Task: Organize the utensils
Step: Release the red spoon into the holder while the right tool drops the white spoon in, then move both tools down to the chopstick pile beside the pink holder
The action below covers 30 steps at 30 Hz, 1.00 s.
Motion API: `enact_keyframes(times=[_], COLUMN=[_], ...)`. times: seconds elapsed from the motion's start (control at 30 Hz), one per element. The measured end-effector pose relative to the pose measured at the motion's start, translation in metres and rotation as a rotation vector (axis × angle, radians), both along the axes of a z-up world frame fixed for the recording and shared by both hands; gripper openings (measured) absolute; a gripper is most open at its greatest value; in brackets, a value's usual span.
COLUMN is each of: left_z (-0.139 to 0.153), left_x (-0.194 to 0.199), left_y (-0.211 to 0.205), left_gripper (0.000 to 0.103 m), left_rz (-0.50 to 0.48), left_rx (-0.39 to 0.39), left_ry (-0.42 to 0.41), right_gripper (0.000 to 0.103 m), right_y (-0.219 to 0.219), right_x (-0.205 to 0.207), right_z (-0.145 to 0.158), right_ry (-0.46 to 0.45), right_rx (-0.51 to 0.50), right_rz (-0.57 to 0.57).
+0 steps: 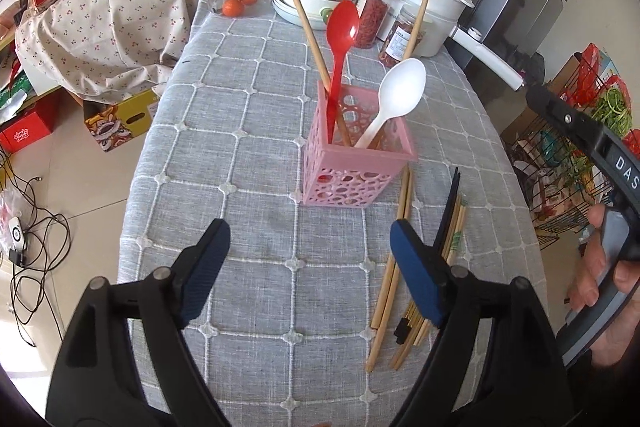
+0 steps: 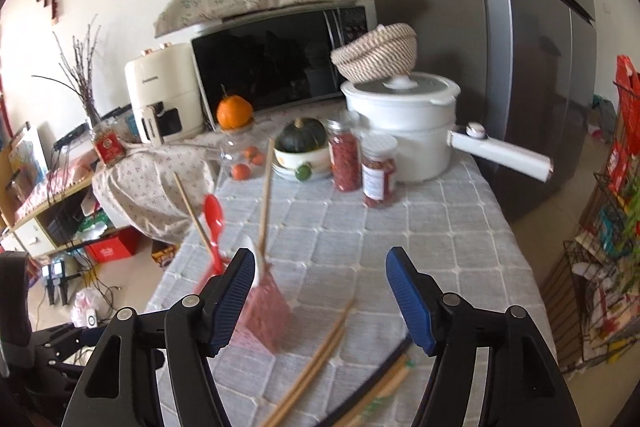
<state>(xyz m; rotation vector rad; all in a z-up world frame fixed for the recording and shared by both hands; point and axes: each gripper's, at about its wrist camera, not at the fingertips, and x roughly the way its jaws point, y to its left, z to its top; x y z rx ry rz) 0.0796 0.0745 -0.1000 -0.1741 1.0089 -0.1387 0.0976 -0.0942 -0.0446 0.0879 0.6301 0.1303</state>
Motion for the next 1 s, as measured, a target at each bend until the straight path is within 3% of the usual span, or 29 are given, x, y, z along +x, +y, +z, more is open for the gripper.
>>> enact_keyframes(times=[0.27,0.57,0.7,1.0], left_z=[-0.009,-0.019,-0.022,-0.026], left_x=[0.004,0.011,0.012,0.012], left_y=[-0.024,-0.045,-0.049,-0.047], left_gripper=[0.083,0.083,0.083,0.083], left_rz=[-0.041,-0.085,-0.095,-0.094], left_rx=[-0.013,0.004,0.010,0.012], left_ry=[0.063,0.109,0.123,0.139], right_gripper=[0.073,0.073,0.073,0.073], right_y=[-0.033,-0.065,-0.064,-0.058], right_x=[0.012,0.023,0.025,0.030], right_z=[-0.045,-0.114,-0.135,-0.159], right_ry=[0.262,0.596,0.670,0.735], right_rx=[-0.065,0.017,0.012,-0.028], right_rz=[-0.075,-0.134,-0.139,-0.154])
